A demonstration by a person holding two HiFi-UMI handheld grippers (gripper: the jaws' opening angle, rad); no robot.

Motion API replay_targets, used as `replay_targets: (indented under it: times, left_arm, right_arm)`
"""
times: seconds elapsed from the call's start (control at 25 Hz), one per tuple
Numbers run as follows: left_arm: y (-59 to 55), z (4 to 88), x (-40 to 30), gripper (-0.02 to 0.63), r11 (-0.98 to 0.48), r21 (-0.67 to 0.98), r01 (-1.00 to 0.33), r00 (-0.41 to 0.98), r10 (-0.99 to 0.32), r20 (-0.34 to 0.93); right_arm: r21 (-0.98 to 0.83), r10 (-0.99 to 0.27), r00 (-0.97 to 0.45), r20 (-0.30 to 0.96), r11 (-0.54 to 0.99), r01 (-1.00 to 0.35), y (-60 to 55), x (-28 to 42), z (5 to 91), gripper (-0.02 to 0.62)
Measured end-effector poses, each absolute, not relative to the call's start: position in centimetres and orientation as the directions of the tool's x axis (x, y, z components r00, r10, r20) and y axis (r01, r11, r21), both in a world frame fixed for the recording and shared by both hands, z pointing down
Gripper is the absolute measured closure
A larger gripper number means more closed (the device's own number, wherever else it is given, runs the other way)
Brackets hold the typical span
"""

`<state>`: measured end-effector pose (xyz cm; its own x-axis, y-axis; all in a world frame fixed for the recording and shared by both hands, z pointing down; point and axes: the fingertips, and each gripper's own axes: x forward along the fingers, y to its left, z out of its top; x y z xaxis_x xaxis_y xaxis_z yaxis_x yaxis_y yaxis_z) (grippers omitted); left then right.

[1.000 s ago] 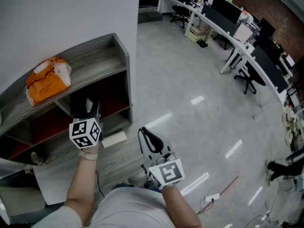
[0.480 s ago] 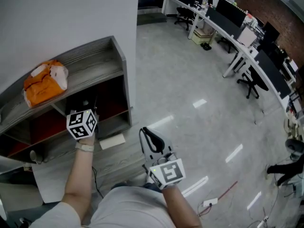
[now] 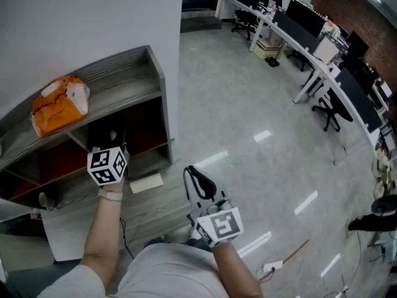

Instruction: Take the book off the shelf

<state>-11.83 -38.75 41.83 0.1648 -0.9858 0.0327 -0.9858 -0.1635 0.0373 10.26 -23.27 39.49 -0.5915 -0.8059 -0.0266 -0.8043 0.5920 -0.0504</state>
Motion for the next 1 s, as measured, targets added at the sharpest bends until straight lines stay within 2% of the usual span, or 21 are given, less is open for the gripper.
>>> replay_targets:
  times: [0.56, 1.0]
  left_arm:
    - [-34.0, 42.3, -10.0, 0.441, -0.180, -0.016, -0.984, 0.179, -0.983, 0.028]
    - [-30.9, 40.3, -9.3, 0.477, -0.230, 0.032, -0.973, 0.227, -0.970, -0.082]
  right_arm:
    - [-0.081, -0.789, -0.613, -0.035, 0.614, -0.785, -22.8, 9.8, 39.6, 0.565]
    - [-0.099, -0.769, -0.637, -0.052, 0.638, -0.763, -22.7, 8.8, 39.4, 0.565]
